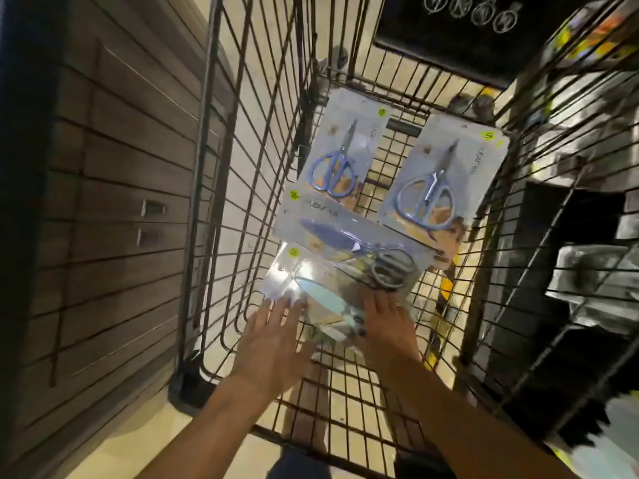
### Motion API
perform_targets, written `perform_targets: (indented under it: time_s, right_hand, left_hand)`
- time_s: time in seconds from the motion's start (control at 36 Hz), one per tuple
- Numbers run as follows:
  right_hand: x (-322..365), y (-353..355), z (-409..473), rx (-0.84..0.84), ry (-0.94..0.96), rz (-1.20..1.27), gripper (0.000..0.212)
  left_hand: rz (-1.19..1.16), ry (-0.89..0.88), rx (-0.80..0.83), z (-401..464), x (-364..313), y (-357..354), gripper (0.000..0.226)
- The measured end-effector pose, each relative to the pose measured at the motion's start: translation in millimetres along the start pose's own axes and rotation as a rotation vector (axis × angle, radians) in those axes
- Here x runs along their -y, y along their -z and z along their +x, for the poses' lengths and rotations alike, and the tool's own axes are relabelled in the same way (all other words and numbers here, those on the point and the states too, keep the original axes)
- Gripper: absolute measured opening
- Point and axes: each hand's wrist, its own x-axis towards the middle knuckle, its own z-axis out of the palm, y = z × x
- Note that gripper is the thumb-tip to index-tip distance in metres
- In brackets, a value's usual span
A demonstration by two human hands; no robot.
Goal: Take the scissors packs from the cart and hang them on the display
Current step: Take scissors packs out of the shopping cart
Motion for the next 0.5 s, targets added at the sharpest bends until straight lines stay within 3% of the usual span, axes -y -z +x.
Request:
perform_targets:
  time_s: [0.17, 0.36, 0.44, 0.5]
  right_hand:
    - [-3, -7, -7, 0.046, -0.158, 0.269, 0.087]
    - [-2, -2, -11, -0.122, -0.054, 0.13, 0.083]
    - [1, 2, -13, -0.092, 0.029, 0.145, 0.067]
    - [4, 8, -14, 0.029, -0.004, 0.213, 0.052]
  left_hand:
    - [-0.028, 0.007, 0.016, -1, 0, 0, 0.075]
    - [-0.021, 0.012, 0.002, 3, 5, -8, 0.075]
    - [-0.031, 0.014, 0.006, 4, 7, -10, 0.076]
    - [-0.045, 0.007, -0.001, 4, 8, -11, 0.076]
